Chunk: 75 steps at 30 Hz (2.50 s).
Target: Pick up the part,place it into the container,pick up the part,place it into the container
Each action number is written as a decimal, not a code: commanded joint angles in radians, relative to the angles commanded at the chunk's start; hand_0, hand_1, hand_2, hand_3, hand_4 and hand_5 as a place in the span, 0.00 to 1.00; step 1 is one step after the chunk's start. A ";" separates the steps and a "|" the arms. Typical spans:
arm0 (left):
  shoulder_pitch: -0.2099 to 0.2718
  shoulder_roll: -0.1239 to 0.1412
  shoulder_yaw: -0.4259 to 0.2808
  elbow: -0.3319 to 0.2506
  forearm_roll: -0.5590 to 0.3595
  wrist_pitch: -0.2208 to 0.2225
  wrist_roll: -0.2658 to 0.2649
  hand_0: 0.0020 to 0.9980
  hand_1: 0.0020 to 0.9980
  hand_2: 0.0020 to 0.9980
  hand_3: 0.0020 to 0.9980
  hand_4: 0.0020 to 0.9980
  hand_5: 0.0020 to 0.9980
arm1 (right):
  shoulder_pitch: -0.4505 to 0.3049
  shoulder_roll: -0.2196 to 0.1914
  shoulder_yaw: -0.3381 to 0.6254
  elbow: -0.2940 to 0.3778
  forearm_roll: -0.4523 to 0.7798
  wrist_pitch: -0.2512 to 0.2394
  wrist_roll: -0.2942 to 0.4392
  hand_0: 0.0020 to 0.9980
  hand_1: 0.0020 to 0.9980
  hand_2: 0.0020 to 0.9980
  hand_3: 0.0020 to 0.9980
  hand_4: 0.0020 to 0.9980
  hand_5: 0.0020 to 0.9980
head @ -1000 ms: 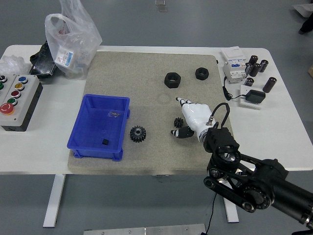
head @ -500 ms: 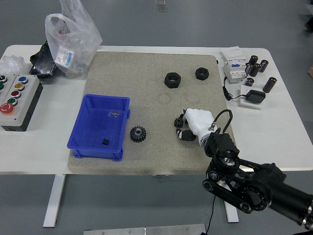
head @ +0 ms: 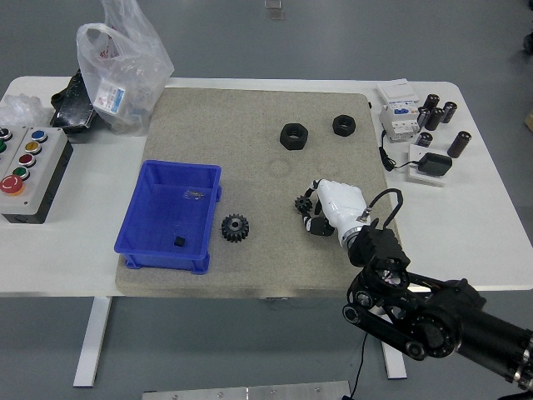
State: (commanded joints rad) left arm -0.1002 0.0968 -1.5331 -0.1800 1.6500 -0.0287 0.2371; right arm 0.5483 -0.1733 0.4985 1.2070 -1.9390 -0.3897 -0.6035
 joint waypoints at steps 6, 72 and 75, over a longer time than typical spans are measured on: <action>-0.001 0.000 0.006 0.000 -0.006 0.000 0.001 0.62 0.61 0.61 0.62 0.59 0.38 | 0.075 0.030 -0.075 0.054 0.069 -0.073 0.041 0.23 0.44 0.36 0.46 0.62 0.13; -0.001 -0.008 -0.010 0.000 0.025 0.002 0.002 0.62 0.61 0.61 0.61 0.53 0.41 | 0.001 0.018 -0.107 0.098 0.133 -0.025 0.046 0.41 0.84 1.00 1.00 0.79 0.25; -0.002 -0.009 -0.009 0.000 0.024 0.002 0.003 0.62 0.61 0.61 0.61 0.53 0.41 | 0.037 0.032 -0.149 0.081 0.107 0.005 0.014 0.41 0.84 1.00 1.00 0.79 0.25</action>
State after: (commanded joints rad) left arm -0.1022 0.0882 -1.5421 -0.1800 1.6737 -0.0267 0.2397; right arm 0.5854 -0.1415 0.3494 1.2877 -1.8325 -0.3843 -0.5900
